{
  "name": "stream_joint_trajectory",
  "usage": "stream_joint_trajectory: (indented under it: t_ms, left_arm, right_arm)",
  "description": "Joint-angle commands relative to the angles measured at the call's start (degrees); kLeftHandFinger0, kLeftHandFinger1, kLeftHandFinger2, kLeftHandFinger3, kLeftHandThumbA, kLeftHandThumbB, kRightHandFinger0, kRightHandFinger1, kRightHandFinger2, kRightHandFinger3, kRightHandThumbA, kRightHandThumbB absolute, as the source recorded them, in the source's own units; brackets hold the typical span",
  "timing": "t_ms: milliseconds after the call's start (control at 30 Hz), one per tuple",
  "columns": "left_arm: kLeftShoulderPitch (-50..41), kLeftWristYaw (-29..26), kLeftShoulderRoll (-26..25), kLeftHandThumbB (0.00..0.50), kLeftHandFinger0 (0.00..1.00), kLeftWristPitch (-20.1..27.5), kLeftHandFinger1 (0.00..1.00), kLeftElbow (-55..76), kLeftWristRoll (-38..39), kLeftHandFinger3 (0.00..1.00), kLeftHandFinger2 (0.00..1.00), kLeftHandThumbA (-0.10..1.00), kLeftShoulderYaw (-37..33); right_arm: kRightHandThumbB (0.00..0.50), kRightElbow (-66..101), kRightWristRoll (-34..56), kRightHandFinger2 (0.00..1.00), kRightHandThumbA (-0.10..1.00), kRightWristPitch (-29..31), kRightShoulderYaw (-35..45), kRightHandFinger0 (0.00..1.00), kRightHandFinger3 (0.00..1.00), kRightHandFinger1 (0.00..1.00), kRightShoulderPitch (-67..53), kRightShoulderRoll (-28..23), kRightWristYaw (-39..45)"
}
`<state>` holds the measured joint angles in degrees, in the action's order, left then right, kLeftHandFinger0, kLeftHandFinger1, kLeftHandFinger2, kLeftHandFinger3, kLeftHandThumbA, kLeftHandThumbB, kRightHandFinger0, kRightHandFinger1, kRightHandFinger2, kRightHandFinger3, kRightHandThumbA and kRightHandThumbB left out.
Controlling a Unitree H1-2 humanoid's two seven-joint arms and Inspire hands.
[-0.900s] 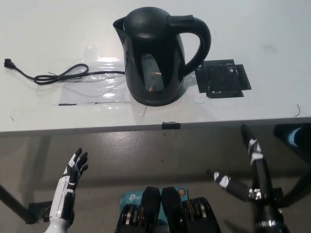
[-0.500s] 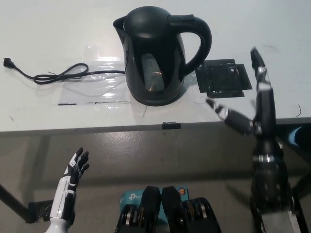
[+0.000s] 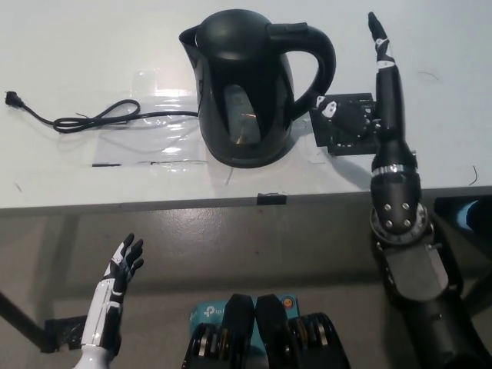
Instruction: Use the right hand to grab the handle of the kettle from the base and place it on the right side
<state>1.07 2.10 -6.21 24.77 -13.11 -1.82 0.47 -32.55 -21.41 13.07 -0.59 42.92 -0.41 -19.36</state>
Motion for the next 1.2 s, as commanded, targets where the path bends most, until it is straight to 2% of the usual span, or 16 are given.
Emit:
stream_joint_trajectory:
  t_ms: [0, 367, 600, 833, 1000, 1167]
  left_arm:
    - [0.7, -0.1, -0.8, 0.500, 1.00, 2.2, 1.00, 0.8, -1.2, 1.00, 1.00, 1.00, -0.3]
    - [0.6, 0.2, -1.0, 0.500, 1.00, 2.2, 1.00, 0.6, -1.1, 1.00, 1.00, 1.00, -0.4]
    - [1.7, 0.2, -0.7, 0.500, 1.00, 2.2, 1.00, -0.3, -1.2, 1.00, 1.00, 1.00, -0.7]
    - [1.8, -0.1, -0.7, 0.495, 1.00, 2.0, 1.00, -0.7, -1.6, 1.00, 1.00, 1.00, -0.6]
    - [1.6, -0.4, -0.7, 0.494, 1.00, 2.2, 1.00, -0.8, -2.0, 1.00, 1.00, 1.00, -0.6]
    - [0.8, -0.5, -0.5, 0.500, 1.00, 1.6, 1.00, -0.5, -2.2, 1.00, 1.00, 1.00, -0.5]
  right_arm:
    - [0.245, -5.4, -0.4, 1.00, 0.86, 0.9, 0.5, 1.00, 1.00, 1.00, 6.0, -0.4, -4.6]
    - [0.239, -15.6, 1.3, 1.00, 0.82, 4.0, 0.3, 1.00, 1.00, 1.00, 11.2, -0.6, -7.1]
    - [0.256, -17.2, 1.9, 1.00, 0.86, 3.7, 0.5, 1.00, 1.00, 1.00, 13.7, -1.2, -7.3]
    - [0.253, -17.7, 2.9, 1.00, 0.82, 3.4, 0.4, 1.00, 1.00, 1.00, 14.7, -1.1, -7.2]
    - [0.270, -19.4, 3.0, 1.00, 0.85, 3.4, 0.0, 1.00, 1.00, 1.00, 15.9, -0.7, -7.4]
    - [0.264, -22.1, 3.6, 1.00, 0.87, 3.0, -0.2, 1.00, 1.00, 1.00, 16.6, -0.2, -7.3]
